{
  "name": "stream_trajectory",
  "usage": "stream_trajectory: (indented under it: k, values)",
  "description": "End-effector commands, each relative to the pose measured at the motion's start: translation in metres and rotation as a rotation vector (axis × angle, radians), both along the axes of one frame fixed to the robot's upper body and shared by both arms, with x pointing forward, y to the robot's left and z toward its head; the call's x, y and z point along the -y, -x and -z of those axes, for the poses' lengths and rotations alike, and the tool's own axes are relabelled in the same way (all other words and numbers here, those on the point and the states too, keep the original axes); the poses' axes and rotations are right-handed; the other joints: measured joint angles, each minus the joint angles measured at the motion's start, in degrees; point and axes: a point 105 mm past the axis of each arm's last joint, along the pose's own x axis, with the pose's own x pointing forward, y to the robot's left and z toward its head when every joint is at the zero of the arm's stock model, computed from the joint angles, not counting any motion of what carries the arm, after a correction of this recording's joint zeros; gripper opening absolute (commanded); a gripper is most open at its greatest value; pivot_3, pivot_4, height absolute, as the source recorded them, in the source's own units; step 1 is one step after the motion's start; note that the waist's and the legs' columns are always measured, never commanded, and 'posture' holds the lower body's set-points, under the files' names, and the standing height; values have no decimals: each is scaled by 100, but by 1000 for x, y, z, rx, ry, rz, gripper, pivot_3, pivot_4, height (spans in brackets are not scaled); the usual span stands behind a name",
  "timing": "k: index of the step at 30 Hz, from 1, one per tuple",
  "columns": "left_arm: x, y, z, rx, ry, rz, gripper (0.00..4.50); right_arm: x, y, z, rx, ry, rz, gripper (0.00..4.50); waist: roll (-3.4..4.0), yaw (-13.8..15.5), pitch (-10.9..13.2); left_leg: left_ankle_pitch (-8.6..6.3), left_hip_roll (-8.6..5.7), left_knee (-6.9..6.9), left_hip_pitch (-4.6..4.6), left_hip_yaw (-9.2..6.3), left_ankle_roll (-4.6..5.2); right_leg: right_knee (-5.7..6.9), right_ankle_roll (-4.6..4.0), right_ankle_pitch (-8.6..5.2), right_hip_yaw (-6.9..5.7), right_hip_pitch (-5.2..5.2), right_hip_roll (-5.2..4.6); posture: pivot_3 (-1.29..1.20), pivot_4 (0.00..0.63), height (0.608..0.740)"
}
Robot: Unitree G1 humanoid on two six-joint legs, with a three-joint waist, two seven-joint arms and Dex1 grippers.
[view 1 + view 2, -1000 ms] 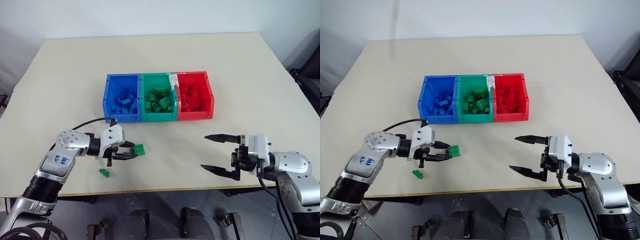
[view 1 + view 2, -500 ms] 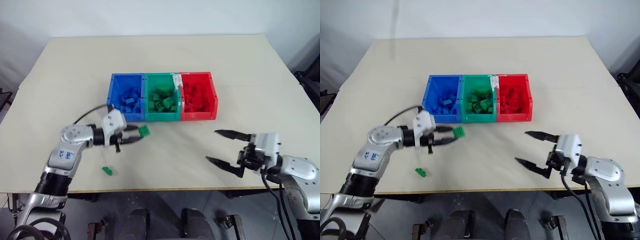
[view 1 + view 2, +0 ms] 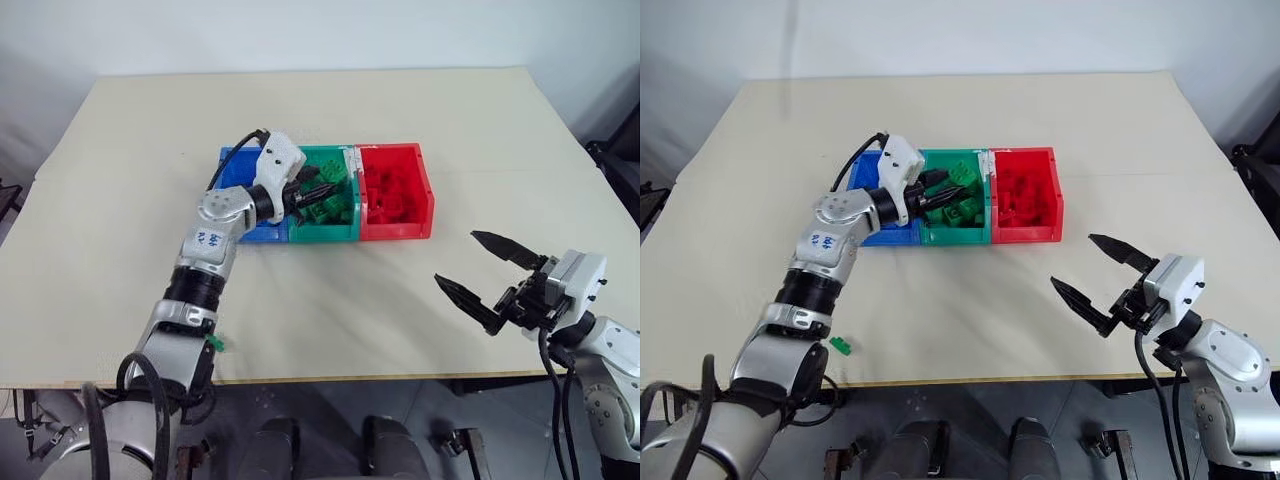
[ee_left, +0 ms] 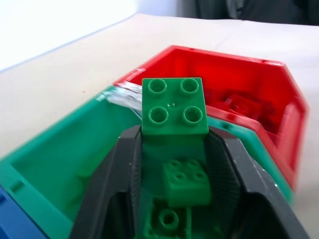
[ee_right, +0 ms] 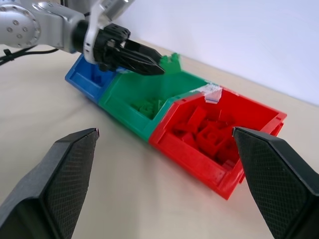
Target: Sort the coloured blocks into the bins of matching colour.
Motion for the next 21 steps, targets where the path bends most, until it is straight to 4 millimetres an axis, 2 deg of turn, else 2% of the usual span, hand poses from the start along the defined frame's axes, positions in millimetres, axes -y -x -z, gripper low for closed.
stream_trajectory:
  k: [1,5,7,10,12,15,17,21]
  values:
    - [-4,5,-14,70,5,27,3100,-4,3,-8,34,2,-10,4500,0,6,0,0,0,1,-3,0,0,0,0,0,-1,-2,0,0,150,740]
    - [-20,21,-8,65,-5,81,4310,-9,-2,-10,33,8,-56,4500,0,-42,0,0,2,2,-4,-2,0,1,0,0,3,-4,0,0,150,740]
    - [-45,33,-6,63,-6,85,4310,-17,-6,-9,24,20,-120,4500,0,-87,0,0,3,2,-3,-5,0,4,0,0,2,-4,0,0,150,740]
    - [-71,50,0,44,-25,92,4310,-25,-8,-7,11,37,-195,4500,0,-149,0,0,5,-1,-2,-9,0,5,-1,0,3,-7,0,0,150,740]
    - [-104,74,11,36,-66,89,4416,-37,-9,-4,-9,65,-293,4500,1,-166,0,0,7,-2,-1,-10,0,3,-1,0,4,-7,0,0,150,740]
    - [-143,105,17,64,-103,49,4416,-50,-9,1,-31,106,-413,4500,1,-204,0,-1,18,-9,3,-9,0,0,-2,-1,4,-6,-3,0,150,740]
    - [-168,129,27,49,-144,35,4416,-58,-10,5,-50,125,-486,4500,1,-209,0,-1,39,-7,1,-10,0,-5,-3,0,2,-6,-4,0,150,740]
    - [-209,163,50,-52,-180,-37,4416,-66,-10,9,-60,164,-580,4500,1,-129,0,-4,41,-4,3,-10,2,-8,-6,1,0,-1,-6,0,150,740]
